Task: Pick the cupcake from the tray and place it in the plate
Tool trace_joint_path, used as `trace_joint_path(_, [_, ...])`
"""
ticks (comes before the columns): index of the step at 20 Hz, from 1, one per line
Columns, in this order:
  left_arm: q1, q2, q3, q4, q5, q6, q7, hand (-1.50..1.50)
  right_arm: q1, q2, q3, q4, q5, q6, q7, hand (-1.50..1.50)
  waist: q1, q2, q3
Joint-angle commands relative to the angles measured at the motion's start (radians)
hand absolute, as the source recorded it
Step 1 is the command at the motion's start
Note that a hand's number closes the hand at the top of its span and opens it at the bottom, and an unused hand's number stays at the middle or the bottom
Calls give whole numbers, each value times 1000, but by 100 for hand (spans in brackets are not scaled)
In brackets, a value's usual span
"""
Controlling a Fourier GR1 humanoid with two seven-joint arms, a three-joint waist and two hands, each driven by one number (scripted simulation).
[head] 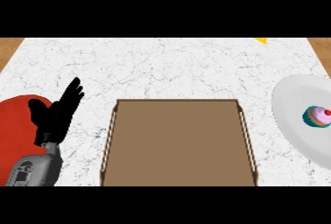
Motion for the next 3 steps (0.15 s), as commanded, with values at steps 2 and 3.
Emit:
trace_joint_path(2, [39, 15, 2, -11, 7, -31, -30, 0, 14, -54, 26, 80, 21, 154, -168, -150, 8, 1, 1])
trace_joint_path(3, [-14, -19, -17, 27, -34, 24, -20, 0, 33, -29, 33, 77, 24, 133, -203, -150, -8, 1, 0])
